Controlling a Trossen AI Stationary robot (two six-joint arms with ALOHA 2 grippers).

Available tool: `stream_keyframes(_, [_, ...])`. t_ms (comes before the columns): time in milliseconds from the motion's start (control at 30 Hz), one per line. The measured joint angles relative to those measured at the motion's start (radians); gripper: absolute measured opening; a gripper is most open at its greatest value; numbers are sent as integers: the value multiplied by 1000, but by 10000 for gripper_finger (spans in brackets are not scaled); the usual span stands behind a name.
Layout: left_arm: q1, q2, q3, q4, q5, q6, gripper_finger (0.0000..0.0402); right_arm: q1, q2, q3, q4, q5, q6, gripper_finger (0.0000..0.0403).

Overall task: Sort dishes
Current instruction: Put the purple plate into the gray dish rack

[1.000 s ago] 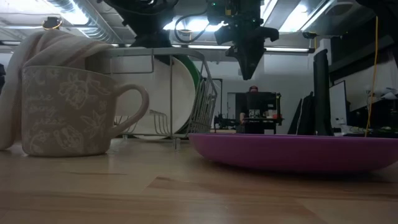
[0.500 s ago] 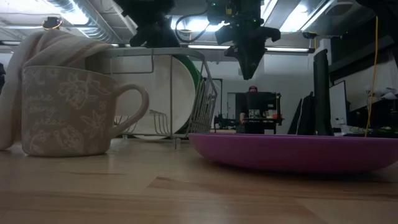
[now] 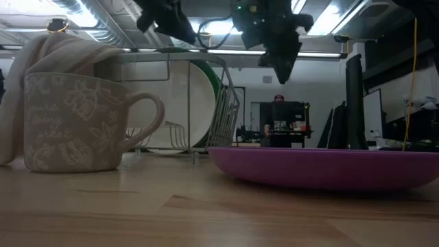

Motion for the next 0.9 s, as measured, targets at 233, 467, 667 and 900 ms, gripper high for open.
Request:
stream_keyframes(233, [-115,-6,0,-102,4,-288,153,31,0,0,1,-189,124,69])
stream_keyframes(467, [-253,-4,0,-145,96,-580,153,181,0,0,1,-191,208,69])
stream_keyframes(667, [-360,14,0,-137,123,-758,153,384,0,0,1,17,359,69])
stream_keyframes(900, [-461,104,0,-69,124,-808,153,643,0,0,5,259,655,69])
